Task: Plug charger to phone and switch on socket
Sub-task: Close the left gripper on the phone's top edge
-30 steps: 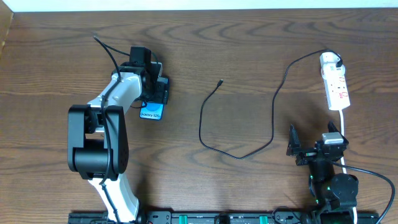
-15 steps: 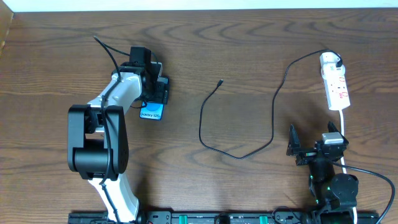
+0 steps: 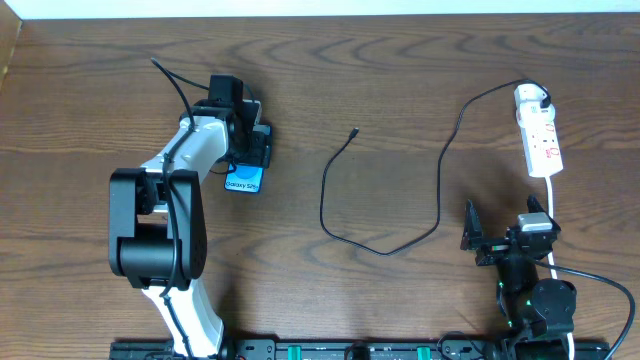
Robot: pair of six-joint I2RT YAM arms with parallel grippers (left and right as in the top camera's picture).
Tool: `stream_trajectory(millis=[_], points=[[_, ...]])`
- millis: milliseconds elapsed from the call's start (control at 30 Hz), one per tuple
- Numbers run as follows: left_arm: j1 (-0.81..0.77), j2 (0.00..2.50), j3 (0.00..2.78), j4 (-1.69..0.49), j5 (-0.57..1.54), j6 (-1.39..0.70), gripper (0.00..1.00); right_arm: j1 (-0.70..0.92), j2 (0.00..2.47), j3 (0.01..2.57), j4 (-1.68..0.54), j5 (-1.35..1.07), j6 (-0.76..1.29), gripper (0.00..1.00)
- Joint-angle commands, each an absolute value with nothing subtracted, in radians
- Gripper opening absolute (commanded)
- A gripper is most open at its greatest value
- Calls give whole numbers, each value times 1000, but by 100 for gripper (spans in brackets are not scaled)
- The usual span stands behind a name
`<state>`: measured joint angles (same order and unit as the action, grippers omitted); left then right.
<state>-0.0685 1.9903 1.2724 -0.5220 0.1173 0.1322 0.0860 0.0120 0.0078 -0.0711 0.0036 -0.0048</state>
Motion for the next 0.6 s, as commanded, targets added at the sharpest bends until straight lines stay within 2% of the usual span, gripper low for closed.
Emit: stream_trajectory(millis=[0,567], points=[[-76,2028,1274,-519,141,134,79,80,6,6,-75,5,6,99],[-76,2028,1274,-542,142,118,79,80,6,6,-75,5,6,99]])
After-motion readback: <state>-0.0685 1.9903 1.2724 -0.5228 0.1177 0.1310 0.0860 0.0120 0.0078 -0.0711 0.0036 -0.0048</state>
